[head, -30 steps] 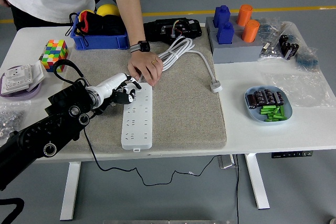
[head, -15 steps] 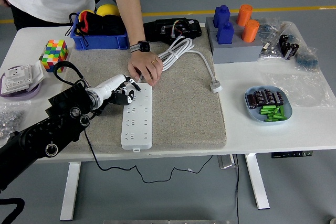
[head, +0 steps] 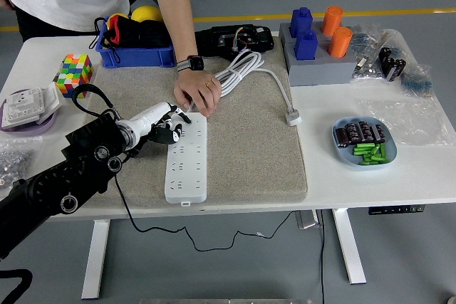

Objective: Pull the plug out,throw it away,press the button

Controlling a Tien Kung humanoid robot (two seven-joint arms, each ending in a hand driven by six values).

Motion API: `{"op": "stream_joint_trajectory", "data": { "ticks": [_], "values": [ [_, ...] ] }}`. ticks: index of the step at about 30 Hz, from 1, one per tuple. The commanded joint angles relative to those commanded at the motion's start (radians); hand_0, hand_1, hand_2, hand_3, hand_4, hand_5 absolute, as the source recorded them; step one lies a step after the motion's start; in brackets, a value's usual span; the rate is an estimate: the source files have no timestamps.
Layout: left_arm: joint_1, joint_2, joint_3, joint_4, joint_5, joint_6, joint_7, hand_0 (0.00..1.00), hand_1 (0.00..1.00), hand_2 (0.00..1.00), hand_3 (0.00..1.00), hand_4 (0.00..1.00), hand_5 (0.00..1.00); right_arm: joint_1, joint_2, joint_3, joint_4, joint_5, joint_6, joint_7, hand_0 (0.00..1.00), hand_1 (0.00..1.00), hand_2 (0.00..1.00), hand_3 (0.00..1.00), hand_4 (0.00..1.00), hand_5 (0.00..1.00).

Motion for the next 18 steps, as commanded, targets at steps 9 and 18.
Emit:
{"op": "stream_joint_trajectory", "data": {
  "ticks": [9,18],
  "values": [
    [0.009,0.008,-0.051,-0.046,0.016,0.005,-0.010,0.021,0.040,0.126,0.664,0.248,0.002,-0.003,0.002,0.001,-0.001,0.001,0.000,0.000,0.725,0.678,0.658,0.645,0.743,0.605],
    [0.046,0.030,-0.139,-0.147,0.051,0.034,-0.048,0.021,0.041,0.126,0.662,0.247,0.002,-0.005,0.005,0.003,0.001,-0.001,0.001,0.000,0.725,0.678,0.658,0.644,0.743,0.605]
  ]
}}
